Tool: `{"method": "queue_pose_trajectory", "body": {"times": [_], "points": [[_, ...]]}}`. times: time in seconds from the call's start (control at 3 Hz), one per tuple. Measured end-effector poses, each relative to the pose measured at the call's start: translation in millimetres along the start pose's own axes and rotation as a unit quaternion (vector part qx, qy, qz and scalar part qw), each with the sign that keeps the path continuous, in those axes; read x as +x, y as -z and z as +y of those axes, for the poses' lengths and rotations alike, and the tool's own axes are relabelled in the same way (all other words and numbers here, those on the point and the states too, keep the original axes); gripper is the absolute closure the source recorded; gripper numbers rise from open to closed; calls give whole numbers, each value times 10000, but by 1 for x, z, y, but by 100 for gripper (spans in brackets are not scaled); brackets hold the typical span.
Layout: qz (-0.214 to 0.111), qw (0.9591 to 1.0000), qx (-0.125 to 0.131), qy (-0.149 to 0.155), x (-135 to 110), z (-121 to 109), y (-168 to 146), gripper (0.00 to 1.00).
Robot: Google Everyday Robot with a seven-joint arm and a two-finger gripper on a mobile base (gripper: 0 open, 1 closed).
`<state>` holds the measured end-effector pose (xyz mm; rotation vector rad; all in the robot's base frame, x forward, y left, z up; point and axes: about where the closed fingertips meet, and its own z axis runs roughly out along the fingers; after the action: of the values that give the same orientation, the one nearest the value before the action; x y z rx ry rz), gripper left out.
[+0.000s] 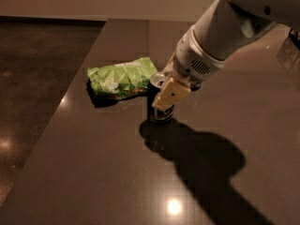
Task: Move pepsi can near green rice chip bag
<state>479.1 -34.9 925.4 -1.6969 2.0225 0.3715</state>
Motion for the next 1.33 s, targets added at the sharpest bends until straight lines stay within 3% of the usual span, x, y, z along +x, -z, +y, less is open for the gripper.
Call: {"method": "queue_pose_trajectory", "body": {"times": [1.33], "points": [[-211, 9996, 84, -185, -29, -30, -49, 100]]}}
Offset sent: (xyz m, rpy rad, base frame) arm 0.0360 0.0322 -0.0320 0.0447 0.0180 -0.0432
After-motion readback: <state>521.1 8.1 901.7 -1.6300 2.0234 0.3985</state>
